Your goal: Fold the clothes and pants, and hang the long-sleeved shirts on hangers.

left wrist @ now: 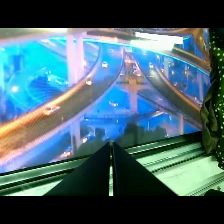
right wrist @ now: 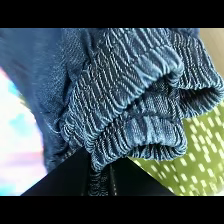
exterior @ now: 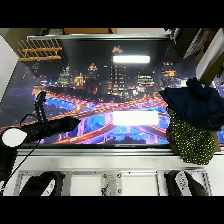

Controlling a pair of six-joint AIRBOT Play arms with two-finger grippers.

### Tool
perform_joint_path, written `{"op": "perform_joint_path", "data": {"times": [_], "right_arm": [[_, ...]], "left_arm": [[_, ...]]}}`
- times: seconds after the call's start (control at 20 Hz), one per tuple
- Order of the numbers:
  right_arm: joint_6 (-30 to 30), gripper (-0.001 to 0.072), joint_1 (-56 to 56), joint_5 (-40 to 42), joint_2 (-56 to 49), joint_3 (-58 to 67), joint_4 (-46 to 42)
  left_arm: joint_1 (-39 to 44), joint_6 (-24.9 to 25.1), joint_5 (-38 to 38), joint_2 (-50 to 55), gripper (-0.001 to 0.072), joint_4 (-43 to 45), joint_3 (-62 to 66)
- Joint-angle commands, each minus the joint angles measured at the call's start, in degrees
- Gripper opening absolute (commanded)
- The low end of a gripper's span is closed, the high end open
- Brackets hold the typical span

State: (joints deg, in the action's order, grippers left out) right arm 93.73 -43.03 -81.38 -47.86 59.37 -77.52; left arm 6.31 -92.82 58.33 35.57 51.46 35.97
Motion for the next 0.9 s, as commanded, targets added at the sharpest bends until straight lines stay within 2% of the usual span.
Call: {"op": "perform_joint_path", "data": {"times": [0.0, 0.3, 0.35, 0.4, 0.45, 0.5, 0.55, 0.7, 0.85], "right_arm": [[1.3, 0.0035, -0.1, -3.3, 3.0, -7.5, -9.2], [1.3, 0.0038, -0.1, -4.1, 3.0, -11.3, -13.4], [1.2, 0.0058, -0.1, -4.2, 3.0, -11.3, -13.7], [1.2, 0.0254, -0.1, -4.2, 3.0, -11.3, -13.8], [0.9, 0.0546, -0.1, -4.0, 3.1, -11.3, -13.7], [0.8, 0.063, 0.1, -3.0, 3.3, -11.0, -12.5], [-0.1, 0.0621, 0.7, -1.1, 4.1, -10.5, -10.3], [-9.8, 0.0622, 7.3, 6.7, 8.6, -8.3, 2.5], [-16.0, 0.0622, 18.1, 10.8, 9.3, -8.0, 16.0]], "left_arm": [[0.0, 0.0, 0.1, 0.0, 0.0012, 0.0, 0.0], [0.0, 0.0, 0.2, 0.0, 0.0012, 0.0, 0.0], [0.0, 0.0, 0.2, 0.0, 0.0012, 0.0, 0.0], [0.0, 0.0, 0.2, 0.0, 0.0012, 0.0, 0.0], [0.0, 0.1, 0.1, 0.0, 0.0012, 0.0, 0.0], [0.0, 0.1, 0.1, 0.0, 0.0012, 0.0, 0.0], [0.0, 0.1, 0.1, 0.0, 0.0012, 0.0, 0.0], [0.0, 0.1, -0.1, 0.1, 0.0012, 0.0, 0.0], [0.0, 3.8, -1.0, 4.0, 0.0011, 0.0, 2.1]]}}
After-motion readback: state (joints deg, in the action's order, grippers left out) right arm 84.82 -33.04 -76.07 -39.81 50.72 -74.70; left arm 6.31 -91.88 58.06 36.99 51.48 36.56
